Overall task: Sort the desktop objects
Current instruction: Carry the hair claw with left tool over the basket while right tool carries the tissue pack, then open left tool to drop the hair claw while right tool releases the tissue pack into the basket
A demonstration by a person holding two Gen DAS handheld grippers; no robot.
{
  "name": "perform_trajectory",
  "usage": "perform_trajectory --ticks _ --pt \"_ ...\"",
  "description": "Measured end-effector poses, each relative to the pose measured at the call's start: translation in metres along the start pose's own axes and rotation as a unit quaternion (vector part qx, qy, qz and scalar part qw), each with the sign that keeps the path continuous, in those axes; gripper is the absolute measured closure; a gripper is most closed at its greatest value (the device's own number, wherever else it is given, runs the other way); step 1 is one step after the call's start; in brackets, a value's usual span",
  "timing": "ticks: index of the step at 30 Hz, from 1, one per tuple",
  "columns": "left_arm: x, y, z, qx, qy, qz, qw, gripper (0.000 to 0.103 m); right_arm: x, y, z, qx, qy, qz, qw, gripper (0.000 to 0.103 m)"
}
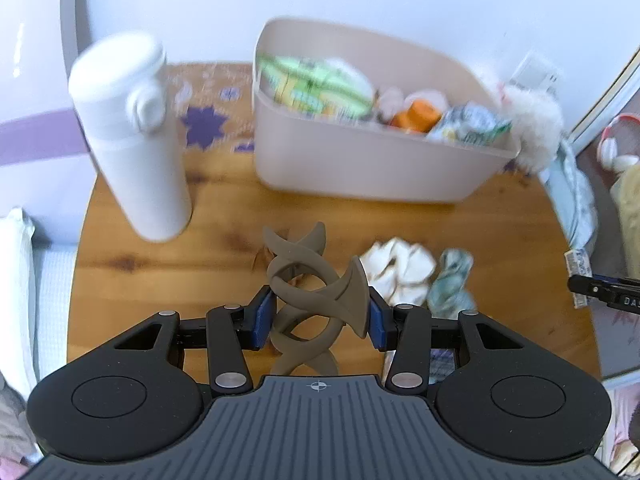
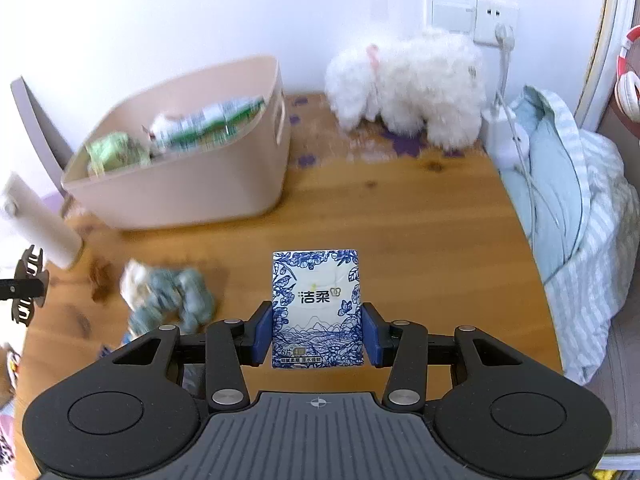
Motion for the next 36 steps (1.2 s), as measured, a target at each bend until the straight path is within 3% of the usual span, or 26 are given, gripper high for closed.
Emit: perform_trajectory --ticks 10,18,27,36 --pt "-0.011 0.063 -0.029 -0.063 -0.007 0.015 0.9979 0.055 0.025 0.065 -0.020 -0.056 0.021 -0.023 0.998 0.061" --pt "-0.023 0.116 -0.029 -0.096 0.005 0.032 0.9948 0.055 0.055 0.112 -0.008 -0.077 0.026 -0.051 0.995 0.061" --pt "-0.041 0.159 -0.002 -0.105 0.024 0.032 0.9937 0.055 0.092 0.154 0.034 -0.080 0.017 -0.074 0.994 0.061" --pt "-0.039 0.177 0.050 -0.073 0.077 0.009 0.9943 0.055 0.116 0.169 0.090 -0.057 -0.007 -0.076 0.995 0.060"
Point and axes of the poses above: each gripper's, at about its wrist camera, not at the fingertips, and z roughly the way its jaws point, x to its left, y to its top, the point moved 5 cm from there along z, roughly the way its jaws point, and after that the axes turned 2 degrees about z, right-handed, at the moved point
